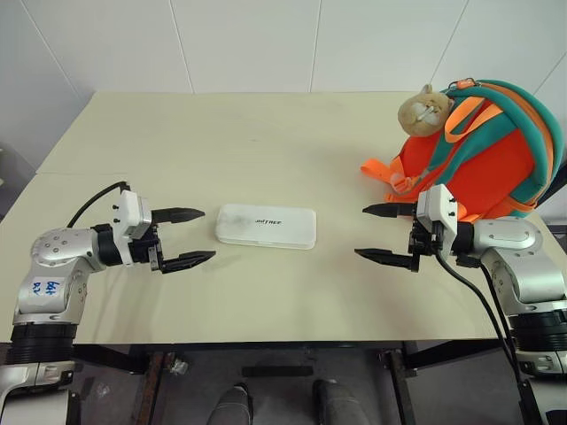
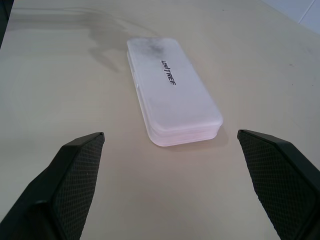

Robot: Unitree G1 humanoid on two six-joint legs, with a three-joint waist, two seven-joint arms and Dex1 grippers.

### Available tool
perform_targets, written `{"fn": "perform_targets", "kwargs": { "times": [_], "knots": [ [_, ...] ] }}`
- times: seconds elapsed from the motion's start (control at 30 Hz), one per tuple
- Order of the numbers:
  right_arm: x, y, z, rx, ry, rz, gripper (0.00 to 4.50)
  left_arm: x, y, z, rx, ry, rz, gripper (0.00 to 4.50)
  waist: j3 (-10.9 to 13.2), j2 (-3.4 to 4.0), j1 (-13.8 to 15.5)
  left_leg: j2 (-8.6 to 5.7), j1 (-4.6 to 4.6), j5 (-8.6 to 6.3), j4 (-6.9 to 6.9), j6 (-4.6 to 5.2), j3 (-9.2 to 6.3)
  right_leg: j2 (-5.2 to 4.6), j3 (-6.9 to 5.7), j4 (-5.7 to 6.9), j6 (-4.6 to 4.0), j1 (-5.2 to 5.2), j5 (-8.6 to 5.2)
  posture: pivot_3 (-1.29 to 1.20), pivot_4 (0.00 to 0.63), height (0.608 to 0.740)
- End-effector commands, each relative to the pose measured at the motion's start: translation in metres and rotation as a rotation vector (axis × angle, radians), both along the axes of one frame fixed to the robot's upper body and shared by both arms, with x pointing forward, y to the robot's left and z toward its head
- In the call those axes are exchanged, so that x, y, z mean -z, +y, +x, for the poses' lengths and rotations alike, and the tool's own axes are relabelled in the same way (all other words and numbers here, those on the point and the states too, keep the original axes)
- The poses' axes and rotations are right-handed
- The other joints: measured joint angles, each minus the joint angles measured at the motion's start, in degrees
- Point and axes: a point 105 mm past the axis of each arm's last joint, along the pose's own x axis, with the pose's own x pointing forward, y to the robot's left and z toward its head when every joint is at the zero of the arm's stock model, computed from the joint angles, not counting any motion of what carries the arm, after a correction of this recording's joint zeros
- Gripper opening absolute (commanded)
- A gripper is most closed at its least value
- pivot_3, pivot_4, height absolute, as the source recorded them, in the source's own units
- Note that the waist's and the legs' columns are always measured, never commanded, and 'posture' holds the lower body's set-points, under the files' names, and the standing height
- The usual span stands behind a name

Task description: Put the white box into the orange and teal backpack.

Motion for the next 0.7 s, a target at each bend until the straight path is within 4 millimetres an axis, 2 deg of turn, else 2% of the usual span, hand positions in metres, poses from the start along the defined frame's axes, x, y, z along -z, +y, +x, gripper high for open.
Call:
{"fn": "perform_targets", "kwargs": {
  "times": [0.03, 0.27, 0.3, 0.33, 0.4, 0.53, 0.7],
  "knots": [
    [-0.007, 0.001, 0.002, -0.009, -0.039, 0.012, 4.5, -0.01, -0.002, 0.0, 0.015, -0.044, 0.022, 4.48, 0.0, 0.0, 0.0, 0.0, 0.0, 0.0, 0.0, 0.0, 0.0, 0.0, 0.0, 0.0, 0.0, 0.0, 0.0, 0.0, 0.15, 0.74],
    [0.009, 0.012, 0.016, -0.043, -0.003, -0.008, 4.5, -0.002, 0.005, 0.012, -0.044, -0.048, 0.021, 4.48, 0.0, 0.0, -0.1, 0.0, 0.02, 0.01, 0.06, -0.01, 0.0, 0.0, 0.0, 0.09, 0.0, 0.0, 0.0, 0.0, 0.15, 0.74],
    [0.012, 0.014, 0.019, -0.04, 0.004, -0.012, 4.5, -0.001, 0.01, 0.016, -0.075, -0.046, 0.018, 4.3, 0.0, 0.0, -0.2, 0.0, 0.03, 0.01, 0.06, -0.01, 0.0, 0.01, 0.0, 0.1, 0.0, 0.0, 0.0, 0.0, 0.15, 0.74],
    [0.017, 0.015, 0.026, -0.028, 0.008, -0.011, 4.32, 0.002, 0.015, 0.019, -0.099, -0.029, 0.016, 4.07, 0.0, 0.0, -0.2, 0.0, 0.03, 0.01, 0.06, -0.01, 0.0, 0.01, 0.0, 0.1, 0.0, -0.01, 0.0, 0.0, 0.15, 0.74],
    [0.024, 0.016, 0.035, -0.009, 0.017, -0.013, 3.88, 0.007, 0.025, 0.024, -0.146, -0.023, 0.022, 3.54, 0.0, 0.0, -0.3, 0.0, 0.04, 0.01, 0.09, -0.01, 0.0, 0.02, 0.0, 0.14, 0.01, 0.0, 0.0, 0.0, 0.15, 0.74],
    [0.04, 0.016, 0.055, 0.042, 0.015, -0.036, 2.46, 0.017, 0.045, 0.037, -0.273, -0.028, 0.042, 2.19, 0.0, 0.0, -0.2, -0.02, 0.05, 0.02, 0.11, -0.01, 0.0, 0.01, 0.0, 0.19, 0.01, 0.0, 0.01, 0.0, 0.15, 0.74],
    [0.046, 0.022, 0.074, 0.096, 0.014, -0.041, 0.68, 0.026, 0.054, 0.06, -0.421, -0.029, 0.051, 0.61, 0.0, 0.0, -0.2, -0.03, 0.04, 0.03, 0.1, -0.02, -0.02, 0.01, 0.0, 0.22, 0.03, -0.02, 0.02, 0.0, 0.15, 0.74]
  ]
}}
